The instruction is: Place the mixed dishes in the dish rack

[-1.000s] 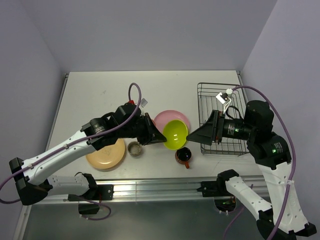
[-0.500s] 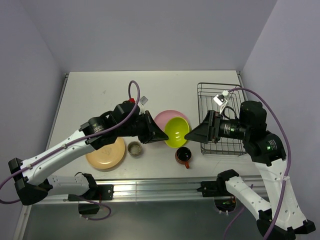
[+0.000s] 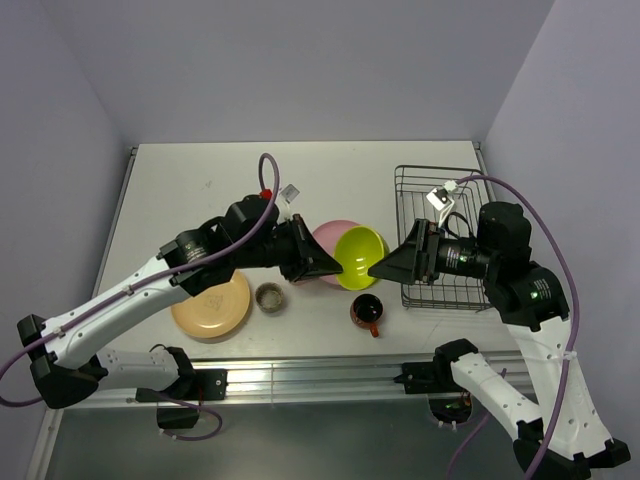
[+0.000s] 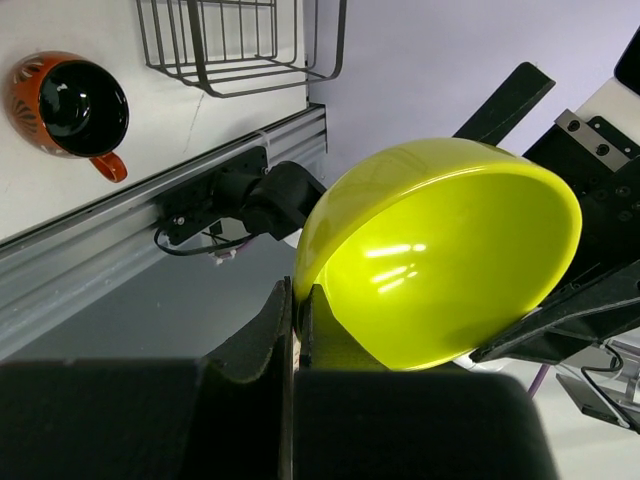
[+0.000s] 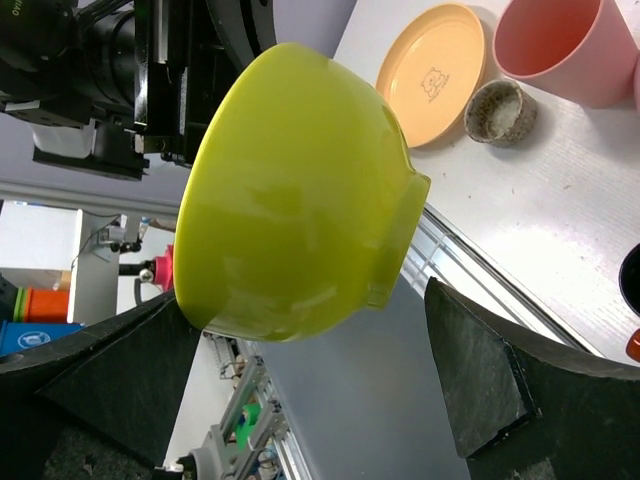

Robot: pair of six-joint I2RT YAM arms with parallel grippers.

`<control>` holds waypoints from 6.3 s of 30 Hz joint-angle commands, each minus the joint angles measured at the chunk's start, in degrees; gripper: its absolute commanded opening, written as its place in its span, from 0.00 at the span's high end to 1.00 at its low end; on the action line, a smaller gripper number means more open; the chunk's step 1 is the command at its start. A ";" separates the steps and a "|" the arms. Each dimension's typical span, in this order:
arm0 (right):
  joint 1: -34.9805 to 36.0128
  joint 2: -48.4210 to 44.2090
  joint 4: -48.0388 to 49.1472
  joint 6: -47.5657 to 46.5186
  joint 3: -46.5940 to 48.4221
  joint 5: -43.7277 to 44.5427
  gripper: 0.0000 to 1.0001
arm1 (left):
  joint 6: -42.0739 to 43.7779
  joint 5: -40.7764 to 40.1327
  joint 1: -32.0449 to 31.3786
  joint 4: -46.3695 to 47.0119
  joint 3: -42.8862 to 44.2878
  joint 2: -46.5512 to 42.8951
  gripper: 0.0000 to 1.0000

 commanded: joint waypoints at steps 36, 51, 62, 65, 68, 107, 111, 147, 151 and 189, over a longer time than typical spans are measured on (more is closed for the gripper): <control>0.43 5.41 0.47 -0.32 6.99 11.40 1.00 | 3.67 3.23 5.40 -1.40 5.63 1.80 0.20; 0.16 44.14 -19.75 -10.26 33.96 81.57 1.00 | 24.42 -13.90 13.13 -26.39 12.43 6.38 0.24; -2.82 72.48 -28.72 -11.93 48.66 108.96 1.00 | 32.24 -15.42 13.22 -18.40 4.24 1.37 0.25; -5.36 77.48 -28.90 -11.93 49.10 110.99 1.00 | 34.08 -14.36 13.75 -16.98 2.92 1.45 0.24; -6.34 79.69 -29.60 -10.70 49.72 111.96 1.00 | 36.02 -13.92 14.10 -17.42 3.18 2.15 0.24; -3.10 76.63 -17.30 -13.42 43.75 90.88 0.05 | 28.12 -19.11 -1.71 -25.15 8.98 17.09 0.30; -2.39 70.13 -17.90 -11.50 41.29 84.63 0.05 | 25.40 -19.46 -4.09 -24.11 9.68 21.30 0.30; -3.62 12.89 -29.16 -10.08 27.56 52.12 0.10 | 22.14 -20.33 -9.28 -20.14 22.60 47.95 1.00; -3.62 15.62 -29.16 -11.83 28.71 42.20 0.10 | 23.10 -21.22 -8.40 -23.48 24.80 42.42 1.00; -2.56 6.39 37.81 39.05 -2.49 -3.53 0.40 | 10.89 16.49 17.53 27.93 9.07 8.93 1.00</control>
